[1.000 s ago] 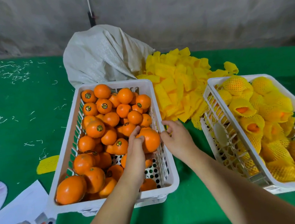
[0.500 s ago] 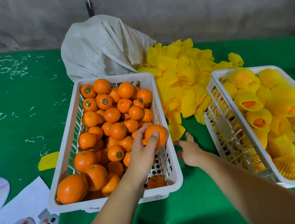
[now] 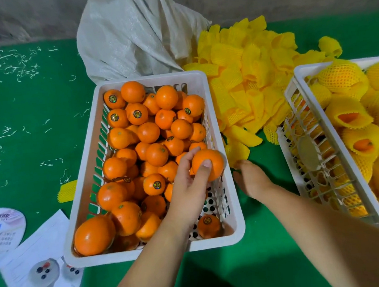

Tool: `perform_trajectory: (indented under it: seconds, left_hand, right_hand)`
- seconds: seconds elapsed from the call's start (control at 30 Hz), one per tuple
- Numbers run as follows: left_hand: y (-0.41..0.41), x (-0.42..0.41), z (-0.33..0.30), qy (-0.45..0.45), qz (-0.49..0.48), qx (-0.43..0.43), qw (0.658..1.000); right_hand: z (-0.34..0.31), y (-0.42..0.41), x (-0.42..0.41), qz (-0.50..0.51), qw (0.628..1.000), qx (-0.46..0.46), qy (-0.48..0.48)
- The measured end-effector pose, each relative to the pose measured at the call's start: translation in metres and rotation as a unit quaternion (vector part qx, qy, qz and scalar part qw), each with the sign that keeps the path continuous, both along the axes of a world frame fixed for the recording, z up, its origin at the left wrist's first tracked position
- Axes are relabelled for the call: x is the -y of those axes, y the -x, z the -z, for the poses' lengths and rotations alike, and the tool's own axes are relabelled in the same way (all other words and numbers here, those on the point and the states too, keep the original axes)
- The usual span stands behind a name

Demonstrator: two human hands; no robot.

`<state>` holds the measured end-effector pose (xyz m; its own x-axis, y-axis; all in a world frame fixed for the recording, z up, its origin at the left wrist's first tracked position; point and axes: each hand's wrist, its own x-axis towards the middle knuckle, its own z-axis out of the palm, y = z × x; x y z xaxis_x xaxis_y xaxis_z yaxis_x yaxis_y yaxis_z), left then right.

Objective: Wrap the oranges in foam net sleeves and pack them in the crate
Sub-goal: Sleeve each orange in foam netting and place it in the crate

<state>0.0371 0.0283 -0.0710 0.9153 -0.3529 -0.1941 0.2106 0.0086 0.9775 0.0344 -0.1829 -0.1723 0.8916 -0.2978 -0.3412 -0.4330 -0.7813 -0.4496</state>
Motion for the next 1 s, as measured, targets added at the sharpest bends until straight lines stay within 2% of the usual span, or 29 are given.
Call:
perform_trajectory:
  seconds: [0.07,0.17,0.23,0.33,0.4,0.47,0.6,0.67,0.77,0.9,1.0]
  left_hand:
    - [-0.001,0.000,0.000,0.001,0.002,0.001,1.000]
    - [-0.001,0.001,-0.001,-0.009,-0.002,0.013,1.000]
    - [0.001,0.000,-0.003,-0.021,-0.010,0.023,0.999]
    - [0.006,-0.001,-0.013,0.011,-0.003,0.009,1.000]
    - [0.010,0.001,-0.020,0.089,0.010,-0.037,0.995]
    - [0.018,0.001,-0.023,0.154,0.014,-0.075,0.985]
    - [0.035,-0.006,-0.023,0.180,0.008,-0.095,0.979]
    - [0.037,-0.011,-0.025,0.172,0.025,-0.086,0.981]
    - [0.036,-0.018,-0.027,0.152,0.055,-0.055,0.985]
    - [0.037,-0.026,-0.020,0.145,0.098,-0.023,0.984]
    - [0.039,-0.023,-0.020,0.134,0.088,-0.016,0.987]
  right_hand:
    - [-0.009,0.000,-0.002,0.108,0.988,0.092,-0.062]
    - [-0.037,0.000,-0.011,0.288,0.912,0.197,-0.218]
    - [-0.059,0.004,-0.018,0.318,0.872,0.247,-0.278]
    - [-0.098,0.017,-0.035,0.295,0.849,0.318,-0.301]
    - [-0.119,0.028,-0.050,0.229,0.854,0.359,-0.298]
    - [-0.126,0.036,-0.063,0.162,0.876,0.356,-0.282]
    - [-0.118,0.046,-0.077,0.078,0.934,0.293,-0.189]
    - [-0.117,0.050,-0.078,0.061,0.934,0.300,-0.185]
    - [-0.121,0.052,-0.076,0.072,0.920,0.308,-0.233]
    - [-0.121,0.057,-0.072,0.019,0.930,0.300,-0.210]
    - [-0.124,0.059,-0.070,0.061,0.915,0.276,-0.288]
